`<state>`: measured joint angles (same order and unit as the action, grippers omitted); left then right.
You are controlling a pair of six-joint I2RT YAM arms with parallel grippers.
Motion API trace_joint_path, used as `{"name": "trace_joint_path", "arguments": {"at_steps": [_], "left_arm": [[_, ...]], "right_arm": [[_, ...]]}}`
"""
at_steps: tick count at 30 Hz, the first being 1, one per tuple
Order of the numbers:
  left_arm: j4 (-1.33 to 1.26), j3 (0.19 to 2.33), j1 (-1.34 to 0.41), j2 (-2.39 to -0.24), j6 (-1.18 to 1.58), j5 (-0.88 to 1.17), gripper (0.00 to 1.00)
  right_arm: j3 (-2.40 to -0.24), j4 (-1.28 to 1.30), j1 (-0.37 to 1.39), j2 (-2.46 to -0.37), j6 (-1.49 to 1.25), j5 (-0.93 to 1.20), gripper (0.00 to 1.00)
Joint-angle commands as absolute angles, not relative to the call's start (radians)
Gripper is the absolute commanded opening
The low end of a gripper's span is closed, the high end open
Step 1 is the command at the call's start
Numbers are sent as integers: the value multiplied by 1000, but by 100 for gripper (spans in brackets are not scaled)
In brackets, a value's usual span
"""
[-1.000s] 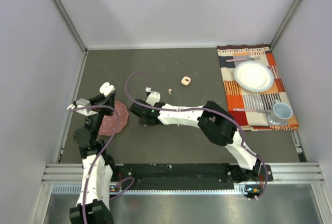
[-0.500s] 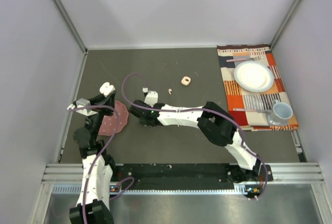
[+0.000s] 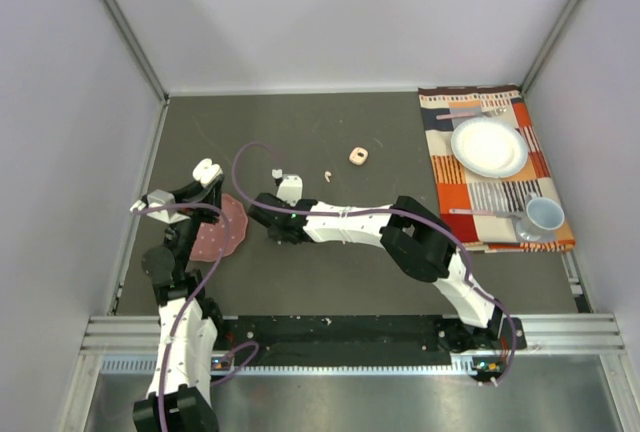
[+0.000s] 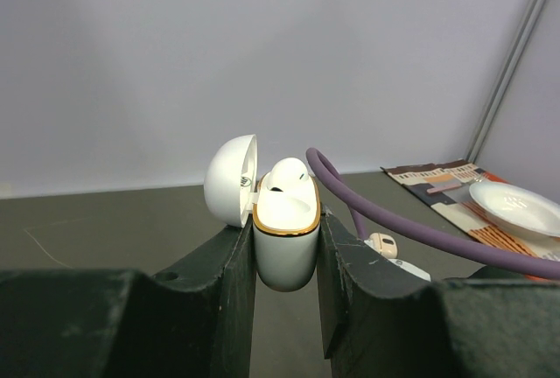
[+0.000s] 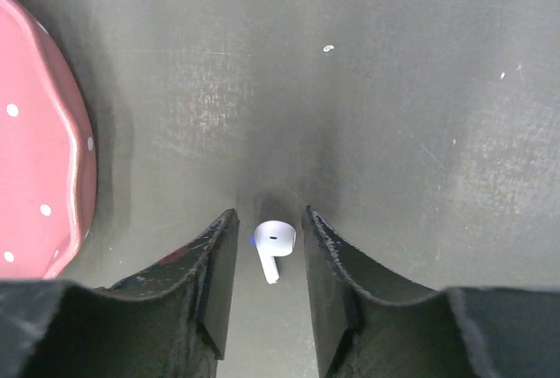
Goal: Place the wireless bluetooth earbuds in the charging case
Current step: Pick up the left earbud from the center of the board.
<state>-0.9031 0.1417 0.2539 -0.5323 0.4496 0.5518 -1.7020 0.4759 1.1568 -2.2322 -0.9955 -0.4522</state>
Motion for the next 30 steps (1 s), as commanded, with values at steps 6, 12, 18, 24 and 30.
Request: {"name": "trace_joint_path", "arguments": {"at_steps": [6,12,18,24,30], "left_arm": [[-916,144,247,-525,440,541,0],[-908,143,245,-522,434,531,0],[-907,143,242,-523,434,529,0],[-902,143,242,-522,433,534,0],[-902,143,242,-522,433,532,0]], "right_arm": [[-1692,500,1164,-2260,-1074,-426,40],[-1681,506,1164,-2257,-1054,-440,37],[-1672,512,1169,-2250,-1063,-440,36],[-1675,520,1170,-2253,-1066,-446,35],[-1667,528,1178,-2243,-1066,-474,35]]}}
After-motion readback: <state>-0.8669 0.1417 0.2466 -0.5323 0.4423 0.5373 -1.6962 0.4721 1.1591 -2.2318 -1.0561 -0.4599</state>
